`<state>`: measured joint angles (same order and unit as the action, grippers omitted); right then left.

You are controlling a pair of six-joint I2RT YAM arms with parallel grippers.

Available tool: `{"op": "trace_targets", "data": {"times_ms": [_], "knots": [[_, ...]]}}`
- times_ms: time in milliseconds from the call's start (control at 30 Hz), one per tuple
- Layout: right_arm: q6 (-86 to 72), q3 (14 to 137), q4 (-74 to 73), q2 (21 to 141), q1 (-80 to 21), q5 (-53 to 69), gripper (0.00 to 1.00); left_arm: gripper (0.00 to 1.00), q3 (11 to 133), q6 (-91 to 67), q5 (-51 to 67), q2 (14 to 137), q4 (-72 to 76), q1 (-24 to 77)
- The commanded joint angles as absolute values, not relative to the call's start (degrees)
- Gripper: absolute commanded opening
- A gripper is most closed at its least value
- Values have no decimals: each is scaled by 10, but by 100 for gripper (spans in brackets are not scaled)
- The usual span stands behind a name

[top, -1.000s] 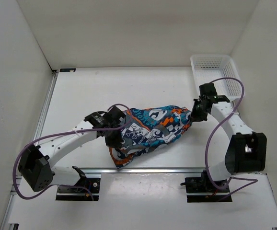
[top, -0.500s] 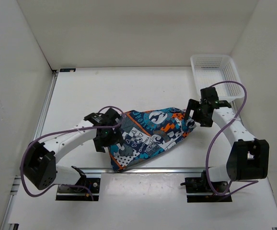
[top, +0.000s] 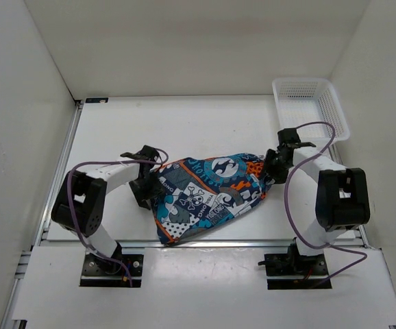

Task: Fold and stack the shorts
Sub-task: Fold the shorts

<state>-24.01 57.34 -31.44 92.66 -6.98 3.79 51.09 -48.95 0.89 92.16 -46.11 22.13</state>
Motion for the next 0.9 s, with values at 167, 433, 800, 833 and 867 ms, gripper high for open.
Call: {"op": "trace_targets", "data": {"times_ms": [167, 433, 800, 833, 867], "knots": [[-312, 505, -274, 922, -92, 75, 44, 27, 593, -424, 11, 1005, -411, 171], [-332, 459, -325, 798, -160, 14, 94, 36, 702, -366, -40, 1004, -481, 106], [-277, 526, -324, 866, -160, -16, 93, 65, 654, -345, 8, 962, -478, 14], [-277, 526, -305, 876, -160, -4, 92, 61, 645, -352, 14, 968, -466, 14], [-277, 526, -297, 887, -160, 5, 90, 55, 645, -352, 22, 977, -460, 14]]}}
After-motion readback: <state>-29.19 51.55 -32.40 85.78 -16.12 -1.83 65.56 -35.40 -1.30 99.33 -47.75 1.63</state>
